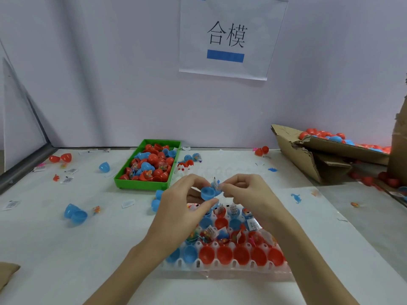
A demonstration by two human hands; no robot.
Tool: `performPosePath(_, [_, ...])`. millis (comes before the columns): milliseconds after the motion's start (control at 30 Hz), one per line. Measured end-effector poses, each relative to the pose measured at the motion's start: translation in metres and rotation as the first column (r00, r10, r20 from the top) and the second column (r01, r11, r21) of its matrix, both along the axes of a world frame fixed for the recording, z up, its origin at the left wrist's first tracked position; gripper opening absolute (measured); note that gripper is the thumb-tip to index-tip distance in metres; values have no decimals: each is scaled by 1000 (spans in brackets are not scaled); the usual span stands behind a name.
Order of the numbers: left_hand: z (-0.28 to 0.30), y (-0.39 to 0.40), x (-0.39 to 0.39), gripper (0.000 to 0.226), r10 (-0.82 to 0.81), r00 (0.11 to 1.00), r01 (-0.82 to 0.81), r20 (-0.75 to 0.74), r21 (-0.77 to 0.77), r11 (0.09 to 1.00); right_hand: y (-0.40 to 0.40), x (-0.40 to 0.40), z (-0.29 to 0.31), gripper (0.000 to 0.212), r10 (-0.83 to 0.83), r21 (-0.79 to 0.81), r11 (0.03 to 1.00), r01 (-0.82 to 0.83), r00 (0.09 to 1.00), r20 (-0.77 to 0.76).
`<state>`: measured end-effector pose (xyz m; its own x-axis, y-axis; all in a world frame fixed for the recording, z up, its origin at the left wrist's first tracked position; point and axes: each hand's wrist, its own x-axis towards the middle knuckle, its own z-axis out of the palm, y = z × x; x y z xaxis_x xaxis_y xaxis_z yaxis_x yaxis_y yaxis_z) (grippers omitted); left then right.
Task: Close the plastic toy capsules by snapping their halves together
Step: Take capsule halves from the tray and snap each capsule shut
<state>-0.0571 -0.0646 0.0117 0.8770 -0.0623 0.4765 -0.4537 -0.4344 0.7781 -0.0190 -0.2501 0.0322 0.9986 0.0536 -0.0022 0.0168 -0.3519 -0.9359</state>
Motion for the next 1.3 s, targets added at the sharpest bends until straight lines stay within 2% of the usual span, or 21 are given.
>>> performPosePath(133, [-2,1,1,30,1,999,-2,-38,-42,999,6,-9,-3,8,-41,295,955,40,999,-5])
performPosePath(200, [-2,2,1,32,21,999,-22,-46,-18,1000,9,-11,-4,6,-52,344,938,43,999,15])
performPosePath(467, [0,2,1,51,40,997,-43,-71,-41,998,12,-12,-13,14,-27,292,956,-23,986,166])
performPosePath(667, [-1,5,2,29,60,998,-60,-25,18,998,15,-17,-14,9,63,56,994,-91,925,376])
performPosePath(733, [-1,6,3,28,71,997,-70,-19,14,997,16,-18,-14,6,96,20,993,-113,915,393])
performPosePath(833, [-1,7,5,30,79,997,-79,-15,-17,997,17,-19,-12,16,122,-14,992,-126,911,394])
performPosePath(1067, [4,5,1,44,42,999,-38,34,-93,995,15,-19,-9,18,122,48,987,-156,903,413])
performPosePath(1200, [8,9,2,34,49,995,-45,84,-43,998,16,-21,-8,27,83,192,967,-170,917,391])
performPosePath(1300, [10,11,3,29,37,993,-35,109,-20,999,16,-22,-8,24,79,249,953,-171,936,342])
